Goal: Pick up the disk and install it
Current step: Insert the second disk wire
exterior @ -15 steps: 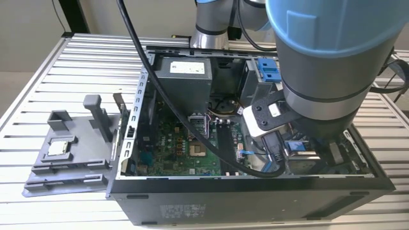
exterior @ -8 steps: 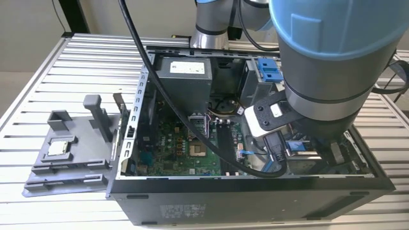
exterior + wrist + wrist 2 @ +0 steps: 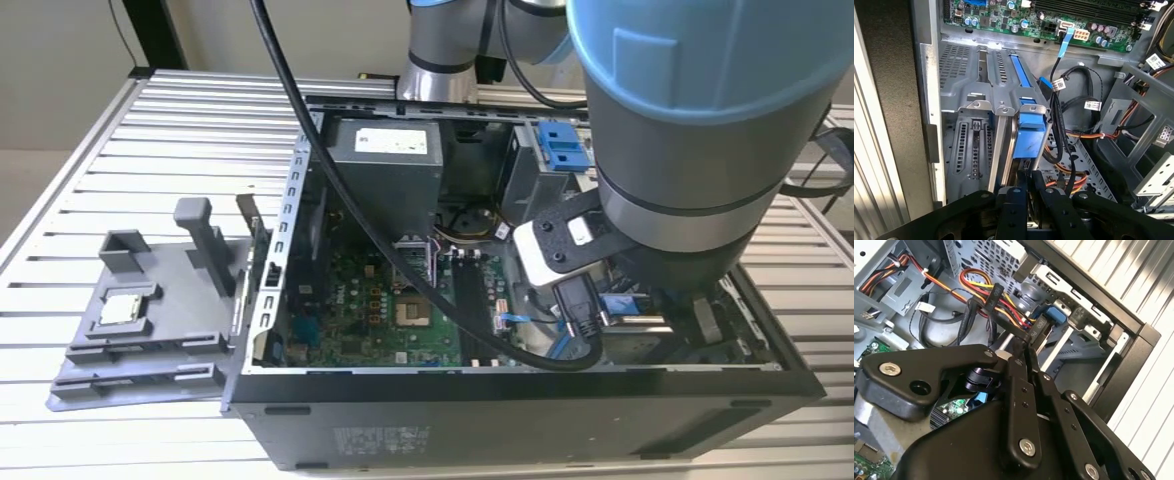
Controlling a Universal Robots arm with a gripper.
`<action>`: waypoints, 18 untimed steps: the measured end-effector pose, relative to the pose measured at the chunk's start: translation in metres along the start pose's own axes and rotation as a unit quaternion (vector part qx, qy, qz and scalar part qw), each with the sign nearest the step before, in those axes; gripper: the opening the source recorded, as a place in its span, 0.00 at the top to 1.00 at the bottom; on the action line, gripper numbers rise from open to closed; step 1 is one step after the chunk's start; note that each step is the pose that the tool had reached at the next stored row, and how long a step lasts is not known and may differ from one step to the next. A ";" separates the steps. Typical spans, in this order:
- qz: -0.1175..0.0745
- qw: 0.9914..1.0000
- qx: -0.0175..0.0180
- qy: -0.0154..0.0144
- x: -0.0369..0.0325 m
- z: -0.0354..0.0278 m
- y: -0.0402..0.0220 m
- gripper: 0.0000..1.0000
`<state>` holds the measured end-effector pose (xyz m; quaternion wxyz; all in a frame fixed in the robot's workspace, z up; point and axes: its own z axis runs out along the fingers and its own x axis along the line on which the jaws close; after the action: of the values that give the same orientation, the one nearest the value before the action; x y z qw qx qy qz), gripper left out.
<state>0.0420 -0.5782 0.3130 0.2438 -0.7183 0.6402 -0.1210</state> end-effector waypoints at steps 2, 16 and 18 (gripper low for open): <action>0.000 1.000 0.000 0.000 0.0001 0.0000 0.0000 1.00; 0.001 1.000 0.000 0.000 0.0017 -0.0006 0.0000 1.00; 0.001 1.000 0.000 0.000 0.0021 -0.0008 0.0000 1.00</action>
<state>0.0420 -0.5804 0.3133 0.2435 -0.7180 0.6408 -0.1209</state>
